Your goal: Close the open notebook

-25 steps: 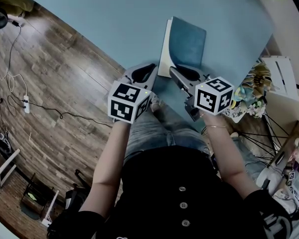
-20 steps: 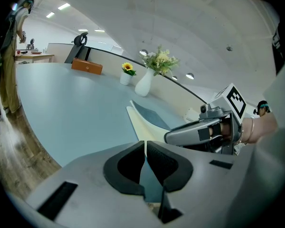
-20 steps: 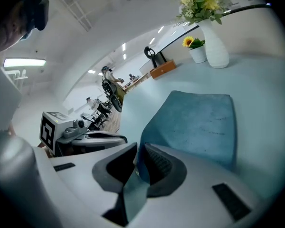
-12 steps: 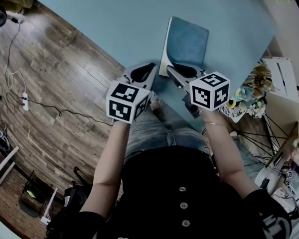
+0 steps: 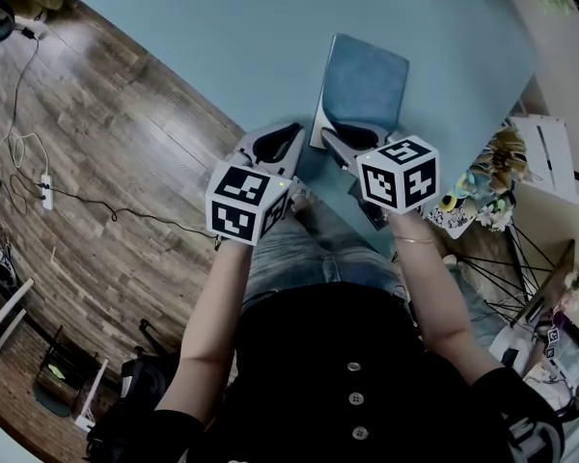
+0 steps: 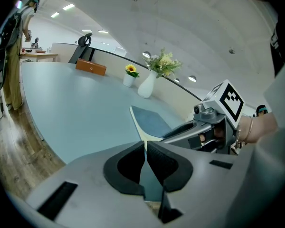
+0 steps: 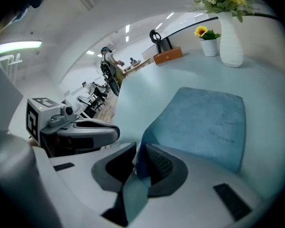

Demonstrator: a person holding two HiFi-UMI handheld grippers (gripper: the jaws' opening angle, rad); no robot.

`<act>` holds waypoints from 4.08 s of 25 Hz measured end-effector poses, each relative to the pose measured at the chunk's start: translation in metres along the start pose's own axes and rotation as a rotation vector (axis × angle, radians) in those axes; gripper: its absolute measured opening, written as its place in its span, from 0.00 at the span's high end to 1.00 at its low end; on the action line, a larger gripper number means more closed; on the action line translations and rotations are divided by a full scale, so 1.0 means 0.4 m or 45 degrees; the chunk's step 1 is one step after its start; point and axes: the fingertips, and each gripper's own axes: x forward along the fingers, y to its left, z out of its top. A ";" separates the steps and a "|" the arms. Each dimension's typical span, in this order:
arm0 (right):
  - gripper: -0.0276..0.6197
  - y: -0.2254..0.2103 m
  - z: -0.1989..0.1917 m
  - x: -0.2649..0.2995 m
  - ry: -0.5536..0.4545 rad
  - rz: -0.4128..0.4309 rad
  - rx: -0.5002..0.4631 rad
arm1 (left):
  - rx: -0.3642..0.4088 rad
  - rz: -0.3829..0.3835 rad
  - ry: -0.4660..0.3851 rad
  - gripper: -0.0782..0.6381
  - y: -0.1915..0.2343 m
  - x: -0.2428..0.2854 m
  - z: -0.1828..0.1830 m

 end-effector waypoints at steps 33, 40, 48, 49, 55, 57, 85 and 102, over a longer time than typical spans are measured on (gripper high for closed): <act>0.71 0.050 -0.014 0.028 0.237 -0.053 -0.419 | -0.045 -0.014 0.001 0.86 0.004 -0.027 -0.035; 0.62 0.068 -0.026 0.035 0.238 -0.082 -0.524 | -0.041 -0.014 0.014 0.86 -0.003 -0.042 -0.061; 0.56 0.079 -0.033 0.037 0.216 -0.118 -0.560 | -0.031 -0.007 0.019 0.86 -0.006 -0.058 -0.071; 0.57 0.080 -0.031 0.035 0.203 -0.120 -0.553 | -0.032 -0.006 0.015 0.86 -0.005 -0.061 -0.069; 0.59 0.084 -0.006 -0.002 0.079 -0.118 -0.499 | 0.002 -0.026 0.026 0.86 -0.009 -0.063 -0.061; 0.59 0.085 0.011 -0.020 0.015 -0.122 -0.485 | 0.008 -0.047 0.025 0.86 -0.018 -0.061 -0.054; 0.69 0.044 0.075 -0.236 -0.415 -0.109 -0.194 | 0.265 -0.186 -0.032 0.87 -0.168 -0.055 0.129; 0.85 0.051 0.098 -0.316 -0.554 -0.162 -0.172 | 0.294 -0.288 -0.077 0.87 -0.201 -0.079 0.194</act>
